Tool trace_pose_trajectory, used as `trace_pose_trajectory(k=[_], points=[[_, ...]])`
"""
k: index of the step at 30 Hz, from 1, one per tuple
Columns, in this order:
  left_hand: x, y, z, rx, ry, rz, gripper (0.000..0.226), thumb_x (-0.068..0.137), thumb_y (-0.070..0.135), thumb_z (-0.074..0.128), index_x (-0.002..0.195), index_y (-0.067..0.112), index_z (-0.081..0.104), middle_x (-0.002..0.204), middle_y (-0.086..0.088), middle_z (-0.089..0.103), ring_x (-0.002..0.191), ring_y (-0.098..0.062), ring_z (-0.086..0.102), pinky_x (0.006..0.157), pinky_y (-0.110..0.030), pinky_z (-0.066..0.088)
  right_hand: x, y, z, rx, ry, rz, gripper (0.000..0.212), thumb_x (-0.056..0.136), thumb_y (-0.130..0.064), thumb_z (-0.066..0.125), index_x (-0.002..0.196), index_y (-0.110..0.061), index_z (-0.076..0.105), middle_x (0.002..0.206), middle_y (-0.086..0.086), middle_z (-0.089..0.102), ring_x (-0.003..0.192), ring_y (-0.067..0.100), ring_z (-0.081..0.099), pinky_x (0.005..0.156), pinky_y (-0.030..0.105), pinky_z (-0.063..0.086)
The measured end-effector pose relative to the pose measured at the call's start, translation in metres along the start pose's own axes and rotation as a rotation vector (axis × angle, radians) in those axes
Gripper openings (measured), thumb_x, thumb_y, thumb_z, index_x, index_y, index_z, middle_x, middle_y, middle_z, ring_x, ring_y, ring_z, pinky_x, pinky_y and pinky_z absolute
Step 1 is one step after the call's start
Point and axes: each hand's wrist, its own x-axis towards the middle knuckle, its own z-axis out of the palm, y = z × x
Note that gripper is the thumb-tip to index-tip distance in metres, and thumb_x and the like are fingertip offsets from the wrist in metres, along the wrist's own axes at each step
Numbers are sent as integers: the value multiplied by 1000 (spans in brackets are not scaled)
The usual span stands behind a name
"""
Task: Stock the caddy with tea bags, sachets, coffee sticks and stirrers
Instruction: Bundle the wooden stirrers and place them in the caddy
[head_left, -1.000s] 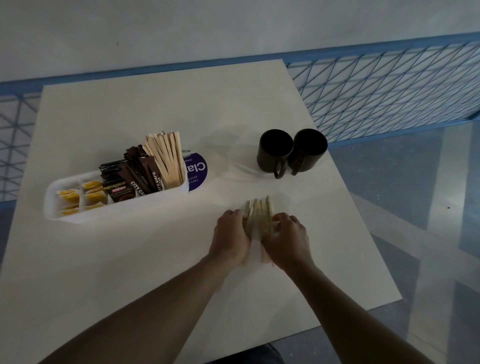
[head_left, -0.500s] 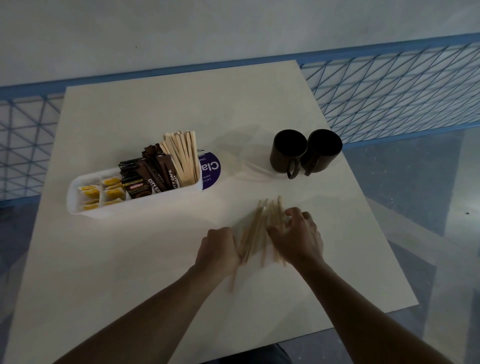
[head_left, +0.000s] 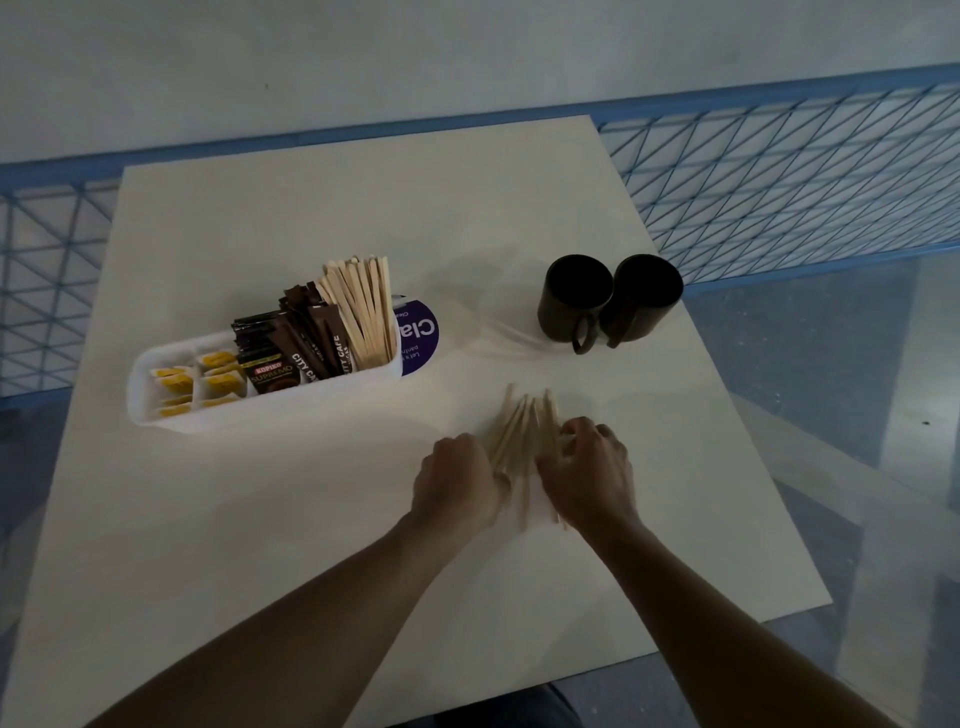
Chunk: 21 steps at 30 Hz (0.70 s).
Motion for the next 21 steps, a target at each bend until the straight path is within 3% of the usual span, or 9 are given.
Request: trace_pose_trajectory(k=[4,8,11,21], points=[[4,19,8,-31,98,10,59,80,42,76,119,5,53,114,-10,55,105,-25,56,81,-30,50,1,0,-1,-52,16,6,32,81,-24,64,110,-11,63,98,7,66,82,25,62,71,34,53],[7,30,15,-7,142,-1,40,88,23,69,121,4,54,119,-12,56,109,-25,55,86,-30,50,4,-2,-5,-139,3,15,31,77,-23,67,105,-10,64,95,8,66,72,24,52,62,28,41],[8,30,14,-11,141,6,29,89,15,66,115,5,57,115,-12,58,105,-25,57,84,-31,51,4,-4,-7,-179,-11,16,30,78,-24,66,104,-9,61,94,7,60,72,24,51,63,29,41],[15,26,6,37,80,5,34,88,10,65,119,2,56,118,-16,61,107,-30,62,87,-34,53,11,-7,-8,-269,-2,-59,17,83,-18,58,98,-10,55,92,9,58,70,24,48,63,32,40]])
